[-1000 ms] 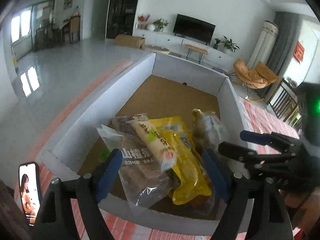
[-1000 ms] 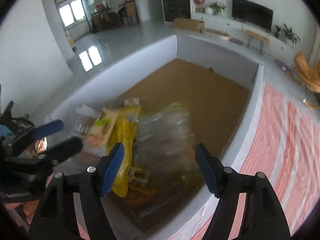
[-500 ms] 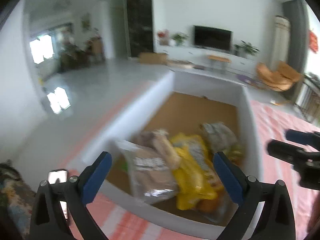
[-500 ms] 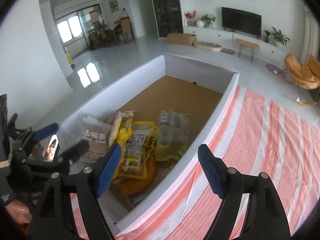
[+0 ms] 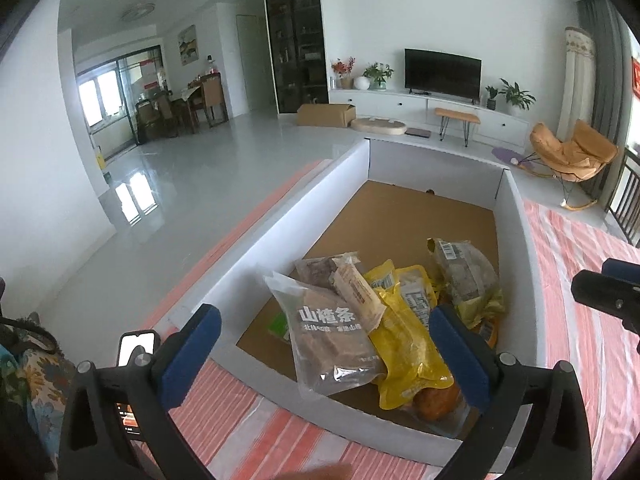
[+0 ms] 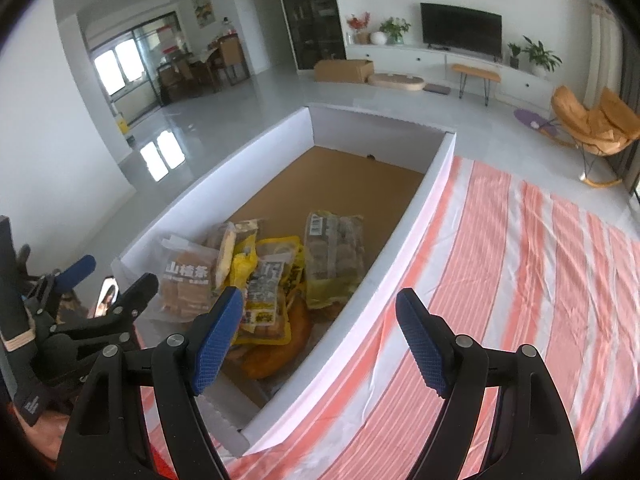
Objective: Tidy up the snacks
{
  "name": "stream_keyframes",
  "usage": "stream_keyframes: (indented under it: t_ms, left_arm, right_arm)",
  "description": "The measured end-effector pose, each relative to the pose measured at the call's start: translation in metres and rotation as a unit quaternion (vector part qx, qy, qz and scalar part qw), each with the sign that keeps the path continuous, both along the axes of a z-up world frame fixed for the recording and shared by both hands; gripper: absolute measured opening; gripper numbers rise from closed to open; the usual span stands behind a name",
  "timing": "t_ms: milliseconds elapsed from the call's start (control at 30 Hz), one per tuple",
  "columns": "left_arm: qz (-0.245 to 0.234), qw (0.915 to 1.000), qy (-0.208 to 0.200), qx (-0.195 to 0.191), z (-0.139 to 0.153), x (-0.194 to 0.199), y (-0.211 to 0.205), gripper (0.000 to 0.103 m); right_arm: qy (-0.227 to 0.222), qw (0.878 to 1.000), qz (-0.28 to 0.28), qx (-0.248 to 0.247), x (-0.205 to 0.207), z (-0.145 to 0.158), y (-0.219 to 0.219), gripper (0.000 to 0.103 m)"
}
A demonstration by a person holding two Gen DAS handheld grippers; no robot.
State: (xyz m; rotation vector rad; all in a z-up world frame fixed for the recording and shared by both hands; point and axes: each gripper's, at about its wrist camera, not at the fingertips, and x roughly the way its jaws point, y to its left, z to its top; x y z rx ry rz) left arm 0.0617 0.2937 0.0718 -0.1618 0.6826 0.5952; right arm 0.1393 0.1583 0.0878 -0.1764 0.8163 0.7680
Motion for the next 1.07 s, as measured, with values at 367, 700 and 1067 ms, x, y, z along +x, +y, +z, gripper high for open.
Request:
stream_keyframes:
  t_ms: [367, 700, 1067]
  left_arm:
    - [-0.027, 0.9996, -0.008, -0.01, 0.015, -0.003, -0.007, 0.103]
    - [-0.026, 0.9994, 0.006, -0.02, 0.011, 0.0, -0.002, 0.103]
    - [-0.014, 0.9994, 0.013, -0.028, 0.0, 0.0, 0.007, 0.103]
  right_arm:
    - [0.008, 1.0, 0.001, 0.004, -0.003, 0.002, 0.003, 0.082]
    - [0.004, 1.0, 0.005, -0.012, -0.005, 0.003, 0.014, 0.082]
    - [0.016, 1.0, 0.011, -0.019, -0.005, -0.006, 0.025, 0.082]
